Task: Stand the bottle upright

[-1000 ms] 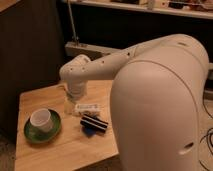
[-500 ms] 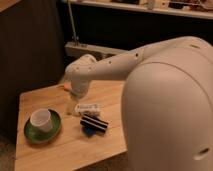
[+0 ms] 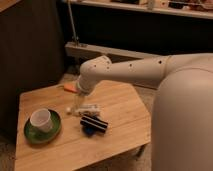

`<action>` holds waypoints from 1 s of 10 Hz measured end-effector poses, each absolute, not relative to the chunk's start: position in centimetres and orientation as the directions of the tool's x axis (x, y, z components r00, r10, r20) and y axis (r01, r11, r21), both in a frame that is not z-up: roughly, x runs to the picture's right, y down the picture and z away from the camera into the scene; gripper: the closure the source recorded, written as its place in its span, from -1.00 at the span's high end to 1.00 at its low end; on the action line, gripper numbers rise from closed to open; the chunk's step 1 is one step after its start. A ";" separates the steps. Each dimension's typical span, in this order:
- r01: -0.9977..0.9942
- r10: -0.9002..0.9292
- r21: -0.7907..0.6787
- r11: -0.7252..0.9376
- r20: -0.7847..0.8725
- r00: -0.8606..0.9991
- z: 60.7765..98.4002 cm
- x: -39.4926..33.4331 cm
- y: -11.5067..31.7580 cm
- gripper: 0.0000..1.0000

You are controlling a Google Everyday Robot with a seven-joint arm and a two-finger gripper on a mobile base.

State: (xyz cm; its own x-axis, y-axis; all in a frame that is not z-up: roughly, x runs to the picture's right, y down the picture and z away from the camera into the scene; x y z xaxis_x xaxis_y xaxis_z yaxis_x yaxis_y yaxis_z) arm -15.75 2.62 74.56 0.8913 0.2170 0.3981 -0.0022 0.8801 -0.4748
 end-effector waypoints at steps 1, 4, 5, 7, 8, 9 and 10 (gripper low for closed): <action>0.008 0.205 -0.471 0.882 0.399 0.894 74.6 -15.7 2.6 0.60; -0.036 0.229 -0.517 0.855 0.315 0.921 75.6 -15.4 2.9 0.60; -0.086 0.245 -0.558 0.826 0.217 0.945 76.7 -15.5 4.2 0.60; -0.154 0.256 -0.586 0.795 0.094 0.962 77.5 -13.7 5.7 0.60; -0.175 0.261 -0.588 0.790 0.064 0.963 77.7 -12.8 6.2 0.60; -0.185 0.259 -0.588 0.787 0.043 0.965 77.9 -12.3 6.6 0.60; -0.191 0.233 -0.584 0.789 -0.003 0.972 78.6 -12.1 7.5 0.60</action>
State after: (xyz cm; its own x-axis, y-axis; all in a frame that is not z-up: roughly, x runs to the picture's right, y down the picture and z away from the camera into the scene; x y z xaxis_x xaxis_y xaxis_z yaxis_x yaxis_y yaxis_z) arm -12.05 7.48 78.59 0.9724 0.2334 -0.0033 -0.1914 0.7892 -0.5835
